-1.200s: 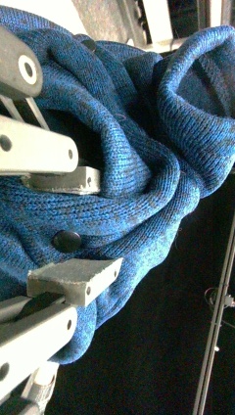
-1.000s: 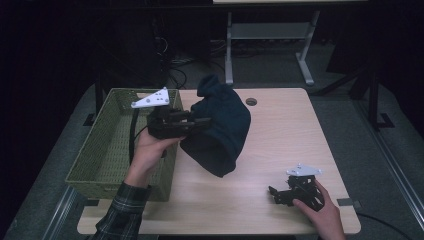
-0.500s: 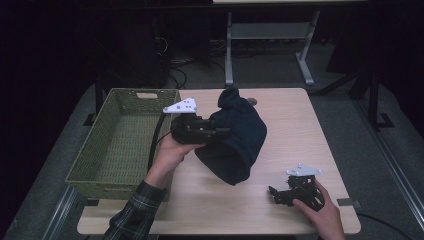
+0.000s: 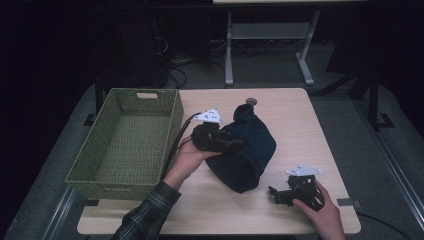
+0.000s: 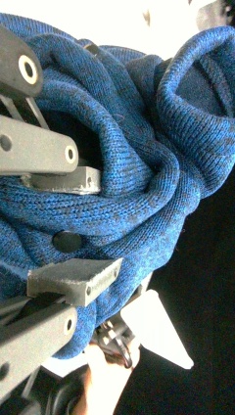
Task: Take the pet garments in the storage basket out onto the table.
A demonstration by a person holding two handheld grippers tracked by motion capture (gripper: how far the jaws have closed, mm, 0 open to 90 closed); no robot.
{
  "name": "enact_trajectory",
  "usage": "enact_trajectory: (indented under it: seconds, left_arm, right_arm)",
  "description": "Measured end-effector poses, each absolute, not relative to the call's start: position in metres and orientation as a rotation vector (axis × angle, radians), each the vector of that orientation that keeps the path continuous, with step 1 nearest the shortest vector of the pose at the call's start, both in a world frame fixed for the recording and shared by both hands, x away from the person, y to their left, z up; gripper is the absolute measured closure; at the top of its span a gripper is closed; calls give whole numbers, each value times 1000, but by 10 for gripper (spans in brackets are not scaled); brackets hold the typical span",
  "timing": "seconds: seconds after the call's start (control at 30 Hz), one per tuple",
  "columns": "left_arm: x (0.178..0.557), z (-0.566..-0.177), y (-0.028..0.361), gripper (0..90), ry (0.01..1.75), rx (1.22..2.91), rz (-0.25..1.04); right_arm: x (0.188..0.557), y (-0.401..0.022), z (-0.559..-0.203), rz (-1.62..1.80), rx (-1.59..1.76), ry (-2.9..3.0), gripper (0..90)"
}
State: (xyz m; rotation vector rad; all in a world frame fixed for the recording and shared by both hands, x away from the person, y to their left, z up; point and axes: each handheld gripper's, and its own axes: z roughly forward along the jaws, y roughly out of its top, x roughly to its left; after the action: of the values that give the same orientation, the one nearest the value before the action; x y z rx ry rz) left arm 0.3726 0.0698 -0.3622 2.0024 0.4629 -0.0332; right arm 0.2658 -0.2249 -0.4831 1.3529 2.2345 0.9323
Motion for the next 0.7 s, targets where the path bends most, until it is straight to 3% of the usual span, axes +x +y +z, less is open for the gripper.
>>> enact_trajectory:
  seconds: [0.7]
  left_arm:
    - [394,-426,27,614,533,2107,-82]
  right_arm:
    - [266,-225,-483,931,1353,2235,0]
